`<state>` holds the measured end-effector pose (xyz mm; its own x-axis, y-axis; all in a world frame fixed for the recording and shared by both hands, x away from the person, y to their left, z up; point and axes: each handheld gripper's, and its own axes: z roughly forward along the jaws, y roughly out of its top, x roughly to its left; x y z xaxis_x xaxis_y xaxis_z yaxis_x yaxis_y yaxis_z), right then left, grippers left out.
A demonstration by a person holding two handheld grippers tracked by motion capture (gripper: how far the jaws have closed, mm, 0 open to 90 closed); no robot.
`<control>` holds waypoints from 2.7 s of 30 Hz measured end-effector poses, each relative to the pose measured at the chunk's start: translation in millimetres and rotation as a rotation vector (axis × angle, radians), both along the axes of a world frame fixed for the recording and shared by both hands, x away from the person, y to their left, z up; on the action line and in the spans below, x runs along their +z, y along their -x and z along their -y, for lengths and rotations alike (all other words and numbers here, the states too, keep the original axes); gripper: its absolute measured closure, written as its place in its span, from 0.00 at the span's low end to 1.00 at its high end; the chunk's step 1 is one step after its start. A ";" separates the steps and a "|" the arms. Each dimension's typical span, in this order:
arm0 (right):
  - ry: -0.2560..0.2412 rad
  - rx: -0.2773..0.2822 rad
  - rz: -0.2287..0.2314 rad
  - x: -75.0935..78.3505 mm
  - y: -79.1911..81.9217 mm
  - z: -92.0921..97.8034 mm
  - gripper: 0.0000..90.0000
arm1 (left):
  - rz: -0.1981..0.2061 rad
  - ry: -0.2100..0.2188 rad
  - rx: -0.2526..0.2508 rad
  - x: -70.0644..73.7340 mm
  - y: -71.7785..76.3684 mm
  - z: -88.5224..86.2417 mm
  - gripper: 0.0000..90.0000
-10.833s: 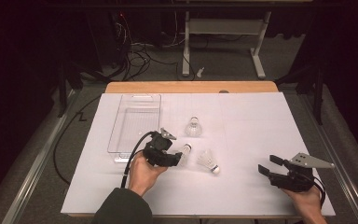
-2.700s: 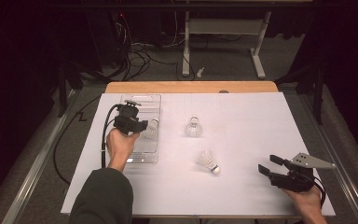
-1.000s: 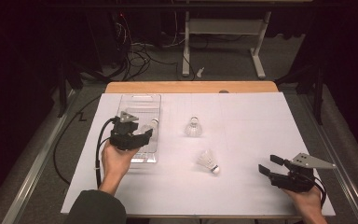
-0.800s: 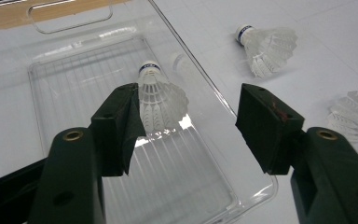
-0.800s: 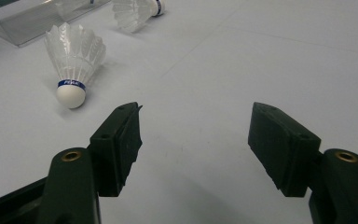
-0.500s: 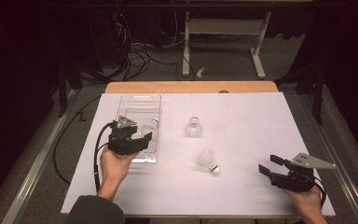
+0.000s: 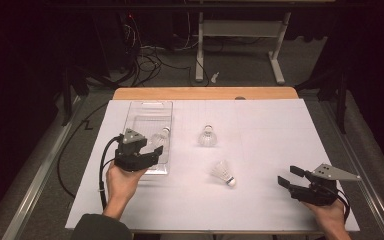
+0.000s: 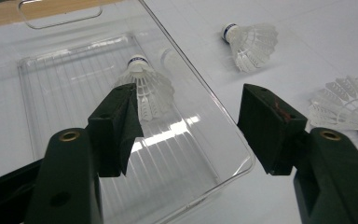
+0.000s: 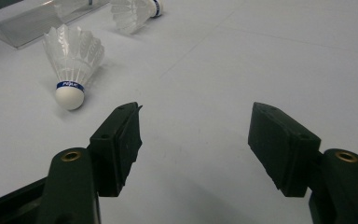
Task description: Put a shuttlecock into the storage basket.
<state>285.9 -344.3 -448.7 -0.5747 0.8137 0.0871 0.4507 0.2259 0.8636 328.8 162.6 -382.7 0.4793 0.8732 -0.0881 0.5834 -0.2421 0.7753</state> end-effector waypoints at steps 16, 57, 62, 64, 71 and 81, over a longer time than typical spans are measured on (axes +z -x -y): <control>-0.007 -0.008 0.004 0.1 2.2 3.0 0.39 | 0.013 0.010 -0.030 -3.9 8.0 7.5 0.42; 0.004 0.010 0.001 -0.3 1.8 0.0 0.39 | 0.008 -0.011 -0.138 -9.3 0.0 59.2 0.46; 0.004 0.012 0.002 -0.2 1.7 -0.1 0.39 | 0.000 -0.015 -0.142 -10.1 -4.9 63.6 0.47; 0.004 0.012 0.002 -0.3 1.5 0.0 0.39 | -0.004 -0.017 -0.145 -10.6 -7.1 65.5 0.47; 0.003 0.012 0.001 -0.3 1.3 0.0 0.39 | -0.017 -0.025 -0.152 -11.2 -15.9 72.9 0.48; 0.001 0.013 0.003 -0.2 1.3 0.3 0.39 | -0.030 -0.050 -0.164 -12.3 -28.1 89.4 0.48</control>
